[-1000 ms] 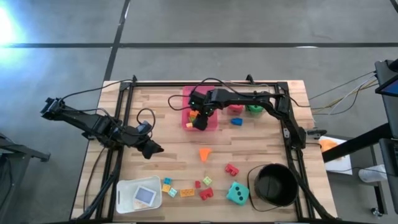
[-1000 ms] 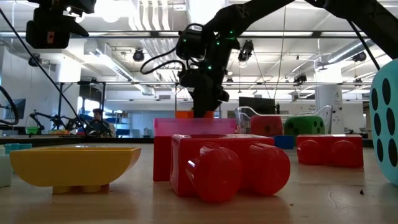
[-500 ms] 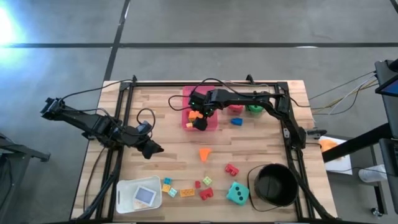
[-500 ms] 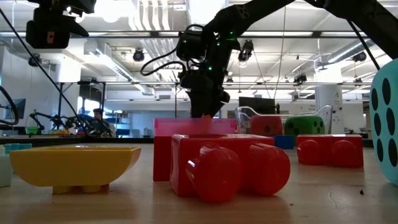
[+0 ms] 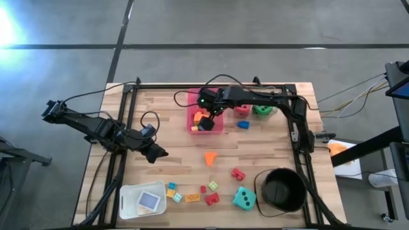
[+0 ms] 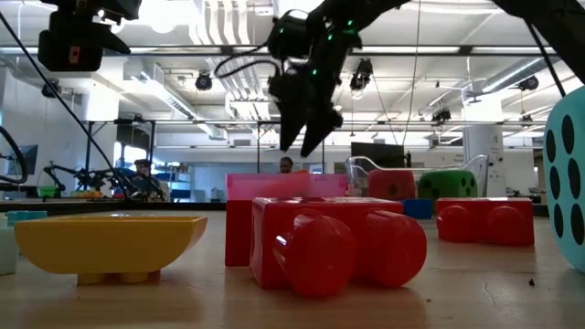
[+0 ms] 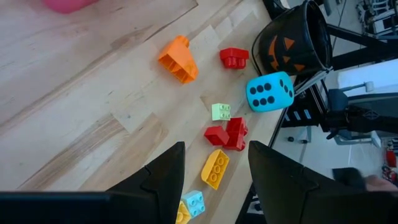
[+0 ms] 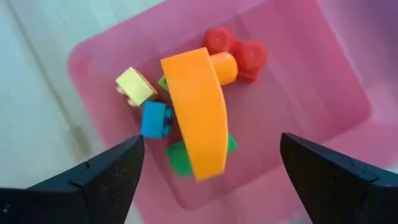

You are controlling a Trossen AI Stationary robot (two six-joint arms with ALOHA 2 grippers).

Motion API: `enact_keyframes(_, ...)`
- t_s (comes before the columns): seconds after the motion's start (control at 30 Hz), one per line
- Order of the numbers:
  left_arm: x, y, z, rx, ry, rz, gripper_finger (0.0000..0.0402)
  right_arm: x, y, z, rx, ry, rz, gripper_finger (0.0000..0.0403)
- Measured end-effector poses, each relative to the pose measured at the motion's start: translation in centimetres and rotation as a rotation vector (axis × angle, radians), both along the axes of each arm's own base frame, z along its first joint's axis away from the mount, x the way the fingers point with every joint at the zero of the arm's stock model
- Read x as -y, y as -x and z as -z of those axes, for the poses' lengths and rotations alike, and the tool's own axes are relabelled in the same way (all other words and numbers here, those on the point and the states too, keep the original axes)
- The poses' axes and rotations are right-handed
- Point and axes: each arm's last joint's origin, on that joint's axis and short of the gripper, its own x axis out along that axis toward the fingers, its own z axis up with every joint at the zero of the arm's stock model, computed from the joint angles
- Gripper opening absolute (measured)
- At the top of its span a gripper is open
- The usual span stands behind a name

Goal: Pick & Place Toys
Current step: Put the red game piece into the red bin

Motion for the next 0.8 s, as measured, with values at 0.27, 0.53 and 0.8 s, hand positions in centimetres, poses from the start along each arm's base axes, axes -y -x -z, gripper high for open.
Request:
enact_keyframes(0.27, 0.0, 0.0, 0.0, 0.0, 0.0, 0.0, 0.0181, -2.5, 3.8, -4.7, -0.048, -0.065, 0.088, 0.0367)
enact_keyframes(0.53, -0.3, 0.0, -0.1, 0.023, -0.085, -0.046, 0.0181, -7.9, 7.5, -6.9, -0.189, -0.134, 0.119, 0.0368)
enact_keyframes(0.8, -1.1, -0.3, 0.0, 0.028, -0.147, -0.084, 0.0181, -13.8, 10.0, -6.4, -0.314, -0.213, 0.245, 0.0368)
